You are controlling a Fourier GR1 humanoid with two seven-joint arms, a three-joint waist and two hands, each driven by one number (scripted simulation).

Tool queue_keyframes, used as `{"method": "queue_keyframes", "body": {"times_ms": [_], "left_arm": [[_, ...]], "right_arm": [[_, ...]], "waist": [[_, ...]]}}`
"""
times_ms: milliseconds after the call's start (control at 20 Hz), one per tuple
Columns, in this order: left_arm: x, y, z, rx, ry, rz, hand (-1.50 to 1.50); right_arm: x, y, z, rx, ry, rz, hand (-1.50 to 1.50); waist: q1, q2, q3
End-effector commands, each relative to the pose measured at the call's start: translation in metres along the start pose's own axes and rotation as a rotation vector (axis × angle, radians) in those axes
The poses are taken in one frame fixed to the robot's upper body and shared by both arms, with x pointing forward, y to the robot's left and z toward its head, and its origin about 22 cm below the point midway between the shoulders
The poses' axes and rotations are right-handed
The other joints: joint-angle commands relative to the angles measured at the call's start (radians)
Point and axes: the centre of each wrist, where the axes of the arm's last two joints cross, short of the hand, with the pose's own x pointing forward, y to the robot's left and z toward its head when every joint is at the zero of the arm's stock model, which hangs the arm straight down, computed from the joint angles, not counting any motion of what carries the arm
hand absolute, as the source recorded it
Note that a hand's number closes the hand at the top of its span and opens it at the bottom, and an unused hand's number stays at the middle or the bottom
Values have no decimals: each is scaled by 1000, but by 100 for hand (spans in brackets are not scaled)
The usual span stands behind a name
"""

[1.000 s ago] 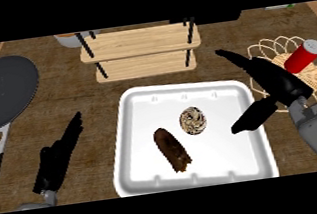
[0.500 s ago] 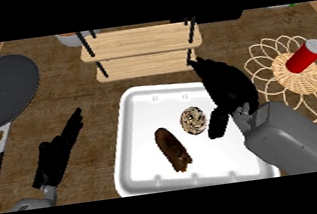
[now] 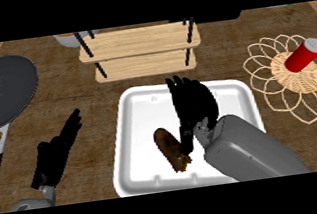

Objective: Pick the cupcake from the tray and place it in the tiered shelf

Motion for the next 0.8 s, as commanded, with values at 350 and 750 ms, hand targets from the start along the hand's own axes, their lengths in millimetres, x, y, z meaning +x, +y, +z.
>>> {"method": "queue_keyframes", "body": {"times_ms": [350, 750], "left_arm": [[10, 9, 3, -11, -1, -1, 0], [-3, 11, 2, 9, -1, -3, 0]], "right_arm": [[-10, 24, -12, -16, 177, 99, -150], [3, 44, -10, -17, 206, 131, -150]], "waist": [[-1, 0, 1], [-2, 0, 0]]}}
